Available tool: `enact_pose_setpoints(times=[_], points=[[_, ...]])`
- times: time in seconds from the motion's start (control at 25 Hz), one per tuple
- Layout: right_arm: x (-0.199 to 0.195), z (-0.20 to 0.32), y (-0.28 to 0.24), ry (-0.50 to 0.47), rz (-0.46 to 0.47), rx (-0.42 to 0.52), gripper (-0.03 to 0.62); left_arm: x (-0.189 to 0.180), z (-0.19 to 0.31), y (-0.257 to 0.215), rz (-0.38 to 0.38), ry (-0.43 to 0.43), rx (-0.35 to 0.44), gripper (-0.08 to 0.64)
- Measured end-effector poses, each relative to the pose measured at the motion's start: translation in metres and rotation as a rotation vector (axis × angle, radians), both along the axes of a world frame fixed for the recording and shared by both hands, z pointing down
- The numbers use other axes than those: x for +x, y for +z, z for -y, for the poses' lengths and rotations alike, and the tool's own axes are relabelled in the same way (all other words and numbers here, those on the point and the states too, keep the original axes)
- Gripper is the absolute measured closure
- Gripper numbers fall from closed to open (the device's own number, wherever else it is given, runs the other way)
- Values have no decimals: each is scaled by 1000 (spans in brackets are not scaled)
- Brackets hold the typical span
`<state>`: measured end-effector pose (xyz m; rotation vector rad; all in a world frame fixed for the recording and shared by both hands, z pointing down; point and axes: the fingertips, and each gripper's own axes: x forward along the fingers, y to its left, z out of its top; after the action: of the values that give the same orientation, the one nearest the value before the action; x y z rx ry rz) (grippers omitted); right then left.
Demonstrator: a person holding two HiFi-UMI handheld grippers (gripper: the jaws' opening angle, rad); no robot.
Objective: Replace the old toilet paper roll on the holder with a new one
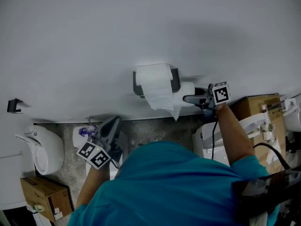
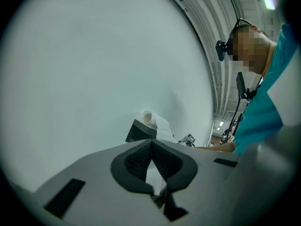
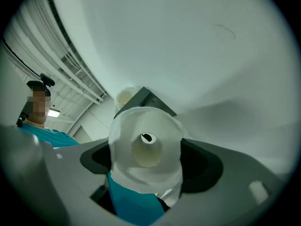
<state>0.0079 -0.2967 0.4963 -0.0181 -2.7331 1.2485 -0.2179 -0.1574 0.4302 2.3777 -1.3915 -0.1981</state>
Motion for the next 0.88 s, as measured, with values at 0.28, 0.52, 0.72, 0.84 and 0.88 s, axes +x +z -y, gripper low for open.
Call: enact_pose_setpoints(times=[0.28,0.52,0.72,0.84,0.88], points=[[29,3,3,62,22,-15,190,9,3,1,3,13,1,551],[57,0,17,107,7,-32,190,19,6,-1,8,20,5,551],[77,-5,11,136,45,-36,190,30,9,-7,16,23,16,551],[86,-7,2,143,74,-26,190,38,12,-11,22,27,26,551],[88,-8,-2,144,81,-22,190,41,13,-13,24,28,31,551]])
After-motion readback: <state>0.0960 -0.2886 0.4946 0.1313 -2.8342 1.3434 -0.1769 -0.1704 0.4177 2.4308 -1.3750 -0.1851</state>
